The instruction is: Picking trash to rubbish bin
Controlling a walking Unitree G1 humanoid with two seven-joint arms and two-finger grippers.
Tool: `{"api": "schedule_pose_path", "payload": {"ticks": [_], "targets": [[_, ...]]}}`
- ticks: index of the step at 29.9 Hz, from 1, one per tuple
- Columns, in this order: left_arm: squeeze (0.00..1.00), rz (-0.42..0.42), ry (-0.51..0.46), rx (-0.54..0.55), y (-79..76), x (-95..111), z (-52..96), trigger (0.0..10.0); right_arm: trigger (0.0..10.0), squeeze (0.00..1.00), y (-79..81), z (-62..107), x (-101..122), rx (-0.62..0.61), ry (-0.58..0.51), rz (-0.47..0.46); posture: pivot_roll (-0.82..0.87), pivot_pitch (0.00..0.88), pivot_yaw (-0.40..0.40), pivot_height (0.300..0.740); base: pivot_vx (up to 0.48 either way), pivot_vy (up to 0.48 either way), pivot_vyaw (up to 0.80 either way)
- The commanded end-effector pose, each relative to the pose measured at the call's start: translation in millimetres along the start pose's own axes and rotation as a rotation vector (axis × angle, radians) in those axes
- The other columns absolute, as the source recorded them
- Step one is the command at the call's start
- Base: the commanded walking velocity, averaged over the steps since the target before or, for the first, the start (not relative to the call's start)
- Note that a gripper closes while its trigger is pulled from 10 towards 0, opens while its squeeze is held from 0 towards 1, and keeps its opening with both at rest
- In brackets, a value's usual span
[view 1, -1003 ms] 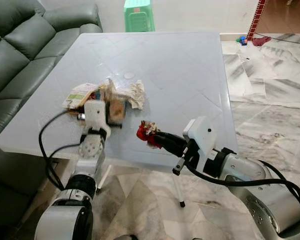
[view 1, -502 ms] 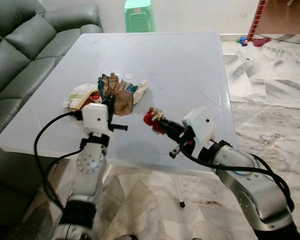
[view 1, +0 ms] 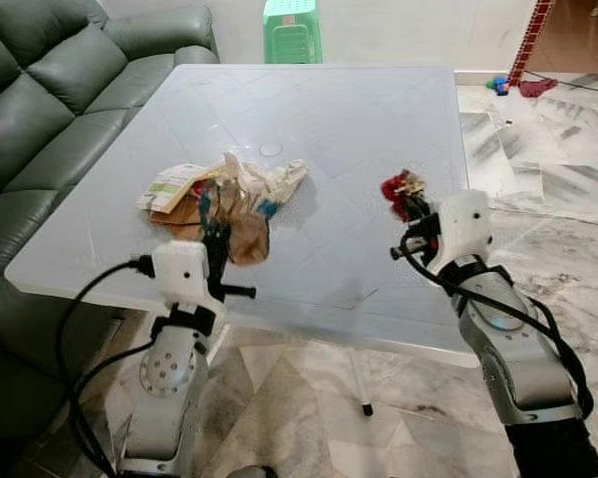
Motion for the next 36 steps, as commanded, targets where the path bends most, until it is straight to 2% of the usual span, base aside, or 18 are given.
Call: {"api": "schedule_pose_path", "payload": {"ticks": [1, 11, 36], "targets": [[0.00, 0.006, -0.009, 0.001, 1.3, 7.3, -1.9, 0.0, 10.0, 0.00, 1.4, 0.4, -1.9, -0.003, -0.002, 0.001, -0.03, 0.051, 0.069, 0.740, 0.000, 0.000, 0.00], [0.00, 0.025, 0.020, -0.008, -2.9, 7.9, -3.2, 0.0, 10.0, 0.00, -1.3, -2.8, -2.6, -0.018, -0.022, 0.007, -0.04, 0.053, 0.068, 0.740, 0.000, 0.079, 0.00], [0.00, 0.021, 0.049, -0.016, -0.5, 7.0, -7.6, 0.0, 10.0, 0.00, -2.0, -6.7, -1.4, -0.020, -0.036, 0.006, -0.04, 0.048, 0.069, 0.740, 0.000, 0.414, 0.00]]}}
Point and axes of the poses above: a point about 5 cm out from each wrist's last joint towards the gripper, its own z axis pointing back from the gripper into the wrist, its own x axis along the axis of the wrist's last joint, y = z × x, the point moved 6 cm from there along -z, pointing out of the wrist towards the gripper, and after that the axes turned 4 degrees about z, right-handed, at the moved point
